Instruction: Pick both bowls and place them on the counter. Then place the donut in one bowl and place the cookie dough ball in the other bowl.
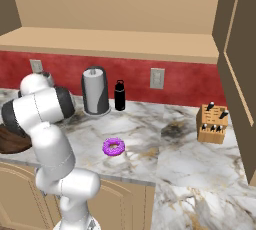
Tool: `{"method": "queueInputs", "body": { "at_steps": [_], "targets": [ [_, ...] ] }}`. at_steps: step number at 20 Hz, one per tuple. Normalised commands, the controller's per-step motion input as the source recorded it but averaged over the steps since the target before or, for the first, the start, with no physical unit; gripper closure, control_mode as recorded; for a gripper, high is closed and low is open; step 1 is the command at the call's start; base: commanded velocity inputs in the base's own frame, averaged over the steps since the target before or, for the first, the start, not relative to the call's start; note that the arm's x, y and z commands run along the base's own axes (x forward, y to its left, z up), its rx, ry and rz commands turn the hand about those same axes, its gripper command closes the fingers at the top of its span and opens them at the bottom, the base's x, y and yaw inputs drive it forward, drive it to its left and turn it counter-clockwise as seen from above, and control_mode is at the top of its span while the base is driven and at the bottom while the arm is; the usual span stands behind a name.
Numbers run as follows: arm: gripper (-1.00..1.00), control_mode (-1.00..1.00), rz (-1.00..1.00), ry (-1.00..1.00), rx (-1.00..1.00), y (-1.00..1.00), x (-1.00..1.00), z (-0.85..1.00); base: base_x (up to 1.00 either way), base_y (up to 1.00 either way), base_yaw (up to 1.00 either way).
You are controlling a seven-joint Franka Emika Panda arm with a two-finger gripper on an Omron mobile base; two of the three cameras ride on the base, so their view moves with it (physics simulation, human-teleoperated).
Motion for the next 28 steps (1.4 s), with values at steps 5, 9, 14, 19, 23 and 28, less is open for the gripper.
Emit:
{"method": "queueInputs", "body": {
  "at_steps": [5, 9, 14, 19, 23, 28],
  "targets": [
    [1.00, -1.00, 0.00, 0.05, 0.00, 0.10, 0.26, -0.18, 0.00, 0.00, 0.00],
    [1.00, -1.00, -0.01, 0.06, 0.00, 0.08, 0.28, -0.16, 0.00, 0.00, 0.00],
    [1.00, -1.00, -0.03, 0.11, 0.00, 0.03, 0.19, -0.13, 0.00, 0.00, 0.00],
    [1.00, -1.00, -0.04, 0.16, 0.00, 0.04, 0.11, -0.18, 0.00, 0.00, 0.00],
    [1.00, -1.00, -0.03, 0.11, 0.00, 0.02, 0.12, -0.15, 0.00, 0.00, 0.00],
    [1.00, -1.00, -0.01, 0.05, 0.00, 0.00, 0.01, -0.07, 0.00, 0.00, 0.00]
  ]
}}
